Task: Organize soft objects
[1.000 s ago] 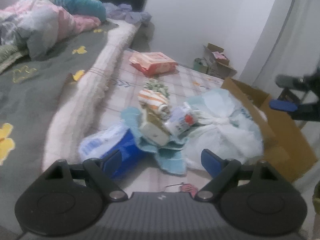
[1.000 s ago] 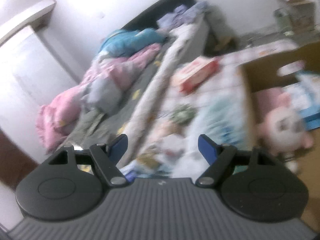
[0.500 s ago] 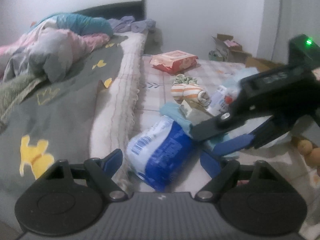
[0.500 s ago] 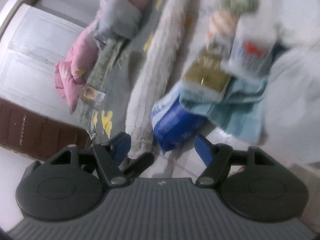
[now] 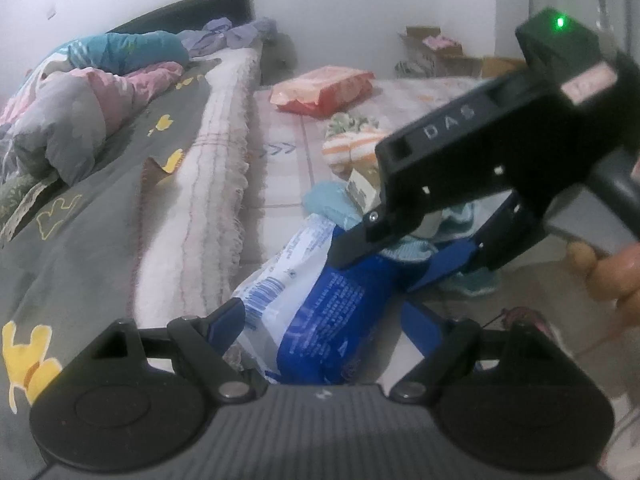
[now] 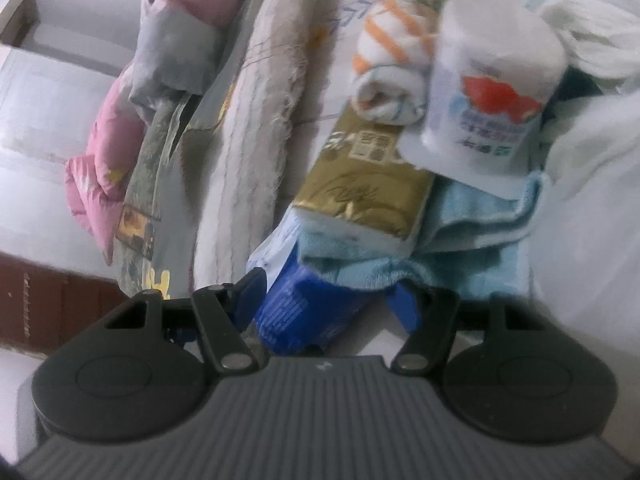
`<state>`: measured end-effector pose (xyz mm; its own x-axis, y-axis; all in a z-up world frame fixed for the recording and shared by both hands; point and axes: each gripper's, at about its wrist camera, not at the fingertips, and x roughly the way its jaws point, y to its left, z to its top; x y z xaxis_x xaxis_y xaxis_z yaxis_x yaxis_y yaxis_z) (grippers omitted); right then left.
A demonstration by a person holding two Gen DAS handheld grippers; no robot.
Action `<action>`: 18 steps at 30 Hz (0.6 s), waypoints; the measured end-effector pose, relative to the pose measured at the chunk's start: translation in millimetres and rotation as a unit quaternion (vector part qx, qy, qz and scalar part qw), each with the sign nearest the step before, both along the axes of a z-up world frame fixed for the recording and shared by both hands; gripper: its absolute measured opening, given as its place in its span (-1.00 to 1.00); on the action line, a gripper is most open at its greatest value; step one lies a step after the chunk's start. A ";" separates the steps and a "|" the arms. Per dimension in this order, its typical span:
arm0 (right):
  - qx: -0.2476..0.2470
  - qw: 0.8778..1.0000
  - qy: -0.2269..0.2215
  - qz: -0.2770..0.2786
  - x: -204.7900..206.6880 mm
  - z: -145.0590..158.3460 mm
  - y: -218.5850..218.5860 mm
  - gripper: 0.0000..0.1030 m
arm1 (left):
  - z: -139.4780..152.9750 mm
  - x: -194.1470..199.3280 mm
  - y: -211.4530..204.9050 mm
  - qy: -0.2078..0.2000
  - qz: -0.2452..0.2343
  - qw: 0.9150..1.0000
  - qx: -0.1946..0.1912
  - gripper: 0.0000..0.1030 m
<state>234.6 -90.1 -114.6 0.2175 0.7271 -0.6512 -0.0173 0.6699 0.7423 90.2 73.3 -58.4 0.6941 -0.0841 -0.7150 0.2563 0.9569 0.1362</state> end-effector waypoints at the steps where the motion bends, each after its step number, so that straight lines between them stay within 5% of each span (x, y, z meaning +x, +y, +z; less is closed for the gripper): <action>1: 0.002 1.000 0.003 -0.003 1.2 -2.6 -0.7 0.22 | -1.8 1.7 -1.7 0.001 0.000 1.000 0.007 0.68; 11: 0.031 0.999 0.014 -0.019 4.0 -14.1 -13.9 0.17 | -12.9 9.4 -12.5 0.001 0.008 0.998 0.066 0.65; 18: 0.040 0.999 0.010 -0.026 -4.2 -13.2 -26.4 0.17 | -8.6 7.3 -11.2 0.001 0.014 0.999 0.052 0.25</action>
<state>230.4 -116.5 -127.8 0.2451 0.7646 -0.5961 0.0312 0.6083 0.7931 97.4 62.2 -67.0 0.6932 0.0091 -0.7207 0.2309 0.9444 0.2340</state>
